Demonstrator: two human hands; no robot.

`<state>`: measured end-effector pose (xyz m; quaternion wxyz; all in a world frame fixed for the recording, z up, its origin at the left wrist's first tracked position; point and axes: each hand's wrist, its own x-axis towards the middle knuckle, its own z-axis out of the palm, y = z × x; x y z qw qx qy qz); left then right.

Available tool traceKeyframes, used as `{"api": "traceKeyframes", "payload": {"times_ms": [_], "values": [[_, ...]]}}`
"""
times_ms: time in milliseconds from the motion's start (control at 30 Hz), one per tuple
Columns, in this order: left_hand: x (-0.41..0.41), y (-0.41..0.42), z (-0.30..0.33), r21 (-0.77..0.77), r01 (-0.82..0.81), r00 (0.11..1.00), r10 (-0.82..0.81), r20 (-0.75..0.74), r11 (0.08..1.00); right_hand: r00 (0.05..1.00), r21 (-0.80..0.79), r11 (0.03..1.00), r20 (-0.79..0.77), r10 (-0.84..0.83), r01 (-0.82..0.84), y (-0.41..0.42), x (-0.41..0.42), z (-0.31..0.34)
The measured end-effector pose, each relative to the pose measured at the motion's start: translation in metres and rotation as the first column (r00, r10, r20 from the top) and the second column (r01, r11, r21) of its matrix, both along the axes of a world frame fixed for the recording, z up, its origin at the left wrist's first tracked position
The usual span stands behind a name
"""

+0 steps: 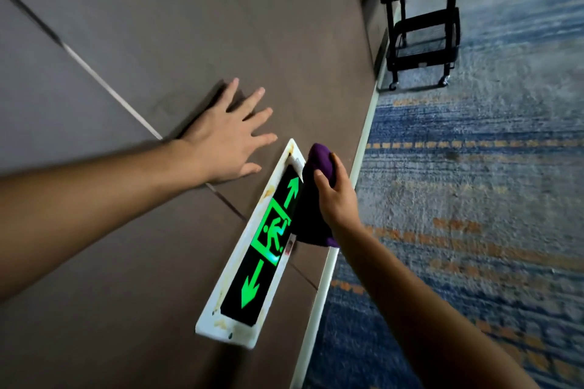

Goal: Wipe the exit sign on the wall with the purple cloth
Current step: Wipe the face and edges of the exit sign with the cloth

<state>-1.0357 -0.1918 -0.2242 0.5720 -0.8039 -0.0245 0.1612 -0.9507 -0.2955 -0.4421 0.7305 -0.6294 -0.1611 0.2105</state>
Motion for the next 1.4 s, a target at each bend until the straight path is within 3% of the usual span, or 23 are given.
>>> {"api": "traceKeyframes", "payload": {"times_ms": [200,400,533,733,1233,1400], "values": [[0.016,0.006,0.012,-0.006,-0.043,0.999,0.043,-0.005,0.999,0.998,0.021,1.0,0.057,-0.016,0.015,0.032,0.029,0.014],[0.023,0.006,0.009,-0.113,-0.104,0.994,0.108,0.034,0.988,0.994,-0.018,1.0,0.112,-0.001,0.003,0.038,0.03,0.005],[0.023,0.003,0.011,-0.136,-0.139,0.986,0.15,0.078,0.981,0.971,-0.032,0.999,0.236,0.041,-0.034,0.052,0.015,0.013],[0.023,-0.001,0.012,-0.111,-0.161,0.986,0.165,0.027,0.981,0.926,-0.106,0.994,0.376,0.01,0.032,0.058,0.001,0.006],[0.018,0.003,0.012,-0.123,-0.14,0.99,0.139,-0.015,0.983,0.959,-0.263,0.965,0.274,0.075,-0.001,0.073,0.017,-0.006],[0.018,0.002,0.013,-0.144,-0.132,0.991,0.131,-0.016,0.981,0.921,-0.311,0.949,0.383,0.07,0.058,0.074,0.024,0.0]]}}
